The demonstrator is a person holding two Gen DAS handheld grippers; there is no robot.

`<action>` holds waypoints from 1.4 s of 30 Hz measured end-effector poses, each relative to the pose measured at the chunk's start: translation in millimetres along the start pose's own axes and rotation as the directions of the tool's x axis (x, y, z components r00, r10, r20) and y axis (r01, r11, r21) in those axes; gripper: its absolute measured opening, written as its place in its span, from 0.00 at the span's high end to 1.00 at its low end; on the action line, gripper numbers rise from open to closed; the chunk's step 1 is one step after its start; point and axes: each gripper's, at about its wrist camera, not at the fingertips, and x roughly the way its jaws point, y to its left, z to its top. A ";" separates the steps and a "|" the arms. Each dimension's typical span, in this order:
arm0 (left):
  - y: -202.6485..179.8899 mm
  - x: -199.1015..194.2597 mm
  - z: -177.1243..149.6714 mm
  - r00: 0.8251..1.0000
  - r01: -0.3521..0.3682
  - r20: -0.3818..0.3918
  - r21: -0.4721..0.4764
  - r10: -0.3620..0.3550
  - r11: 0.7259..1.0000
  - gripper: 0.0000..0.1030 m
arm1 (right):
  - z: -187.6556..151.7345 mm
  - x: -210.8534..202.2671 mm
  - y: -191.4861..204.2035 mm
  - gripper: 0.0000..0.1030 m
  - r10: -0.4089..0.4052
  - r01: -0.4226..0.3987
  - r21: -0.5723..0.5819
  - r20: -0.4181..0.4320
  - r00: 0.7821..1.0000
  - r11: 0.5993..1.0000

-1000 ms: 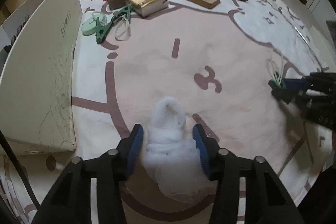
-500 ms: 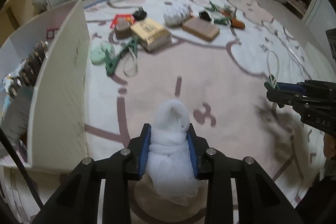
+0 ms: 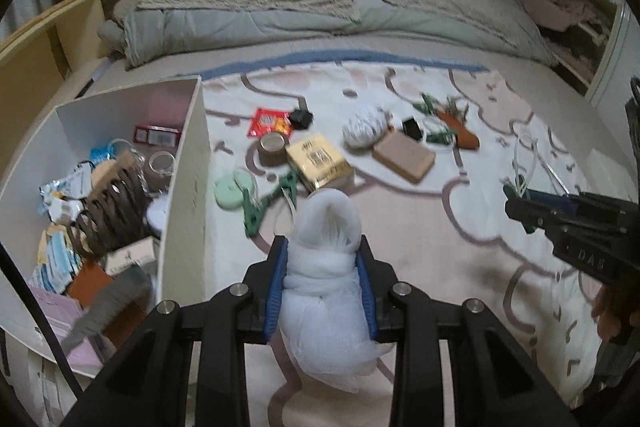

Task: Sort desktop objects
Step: 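Carry the white cotton with the left tool over the white storage box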

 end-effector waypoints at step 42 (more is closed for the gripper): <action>116.6 -45.9 41.5 0.955 -0.193 0.175 -0.245 0.239 0.950 0.69 | 67.0 -53.8 53.5 0.76 0.013 -0.001 -0.055 0.220 0.975 0.998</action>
